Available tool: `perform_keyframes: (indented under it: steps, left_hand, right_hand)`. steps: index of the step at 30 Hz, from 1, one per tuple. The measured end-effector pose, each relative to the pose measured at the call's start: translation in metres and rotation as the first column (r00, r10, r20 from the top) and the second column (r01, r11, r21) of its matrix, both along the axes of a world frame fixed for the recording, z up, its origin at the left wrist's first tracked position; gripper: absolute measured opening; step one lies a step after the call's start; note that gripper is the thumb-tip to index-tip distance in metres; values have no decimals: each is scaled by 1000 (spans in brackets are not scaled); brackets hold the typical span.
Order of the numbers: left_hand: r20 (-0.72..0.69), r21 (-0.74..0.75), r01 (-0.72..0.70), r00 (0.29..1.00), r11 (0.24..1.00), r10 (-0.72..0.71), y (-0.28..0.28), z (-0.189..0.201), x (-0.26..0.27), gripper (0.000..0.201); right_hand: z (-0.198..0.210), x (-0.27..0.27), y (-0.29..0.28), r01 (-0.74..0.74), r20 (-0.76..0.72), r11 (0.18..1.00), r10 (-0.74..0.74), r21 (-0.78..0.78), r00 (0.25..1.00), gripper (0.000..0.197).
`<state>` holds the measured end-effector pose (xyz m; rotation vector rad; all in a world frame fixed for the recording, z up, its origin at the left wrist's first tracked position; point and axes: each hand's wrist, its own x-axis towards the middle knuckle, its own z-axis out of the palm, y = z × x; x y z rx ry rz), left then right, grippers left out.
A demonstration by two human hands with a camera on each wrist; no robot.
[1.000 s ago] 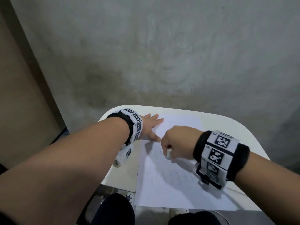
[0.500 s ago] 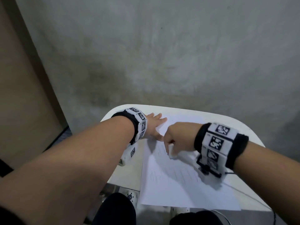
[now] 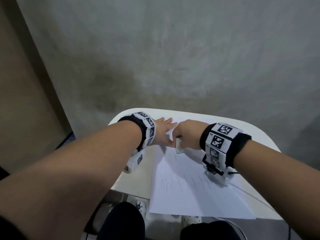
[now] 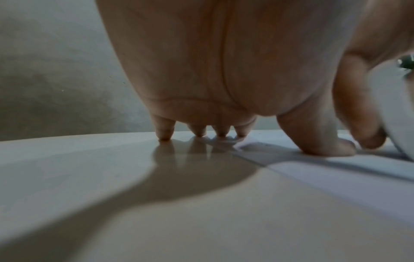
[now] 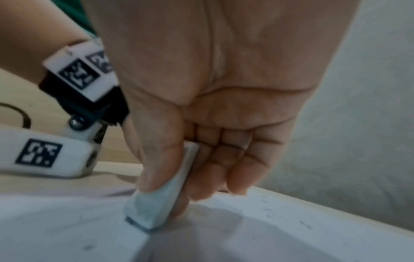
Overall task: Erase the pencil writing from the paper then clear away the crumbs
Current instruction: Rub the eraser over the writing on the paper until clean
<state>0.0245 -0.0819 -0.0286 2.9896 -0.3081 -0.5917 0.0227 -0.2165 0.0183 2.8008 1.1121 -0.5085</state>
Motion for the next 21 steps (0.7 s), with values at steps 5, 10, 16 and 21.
perform_keyframes:
  steps: [5,10,16,21]
  left_hand:
    - [35,26,-13,999,1000,12,20,0,0,79]
    - [-15,-53,-50,999,997,49,27,-11,-1,80]
    - [-49,-33,-53,997,998,52,25,-6,0,81]
    - [-39,-11,-50,998,999,49,23,-3,-4,79]
  right_hand:
    - [-4,3,-6,47,-3,999,-47,-14,999,9]
    - [6,1,16,-47,51,992,53,-116,997,5]
    - [-6,-13,9,-85,45,996,84,16,995,18]
    - [1,-27,3,-142,-17,987,141,-71,990,20]
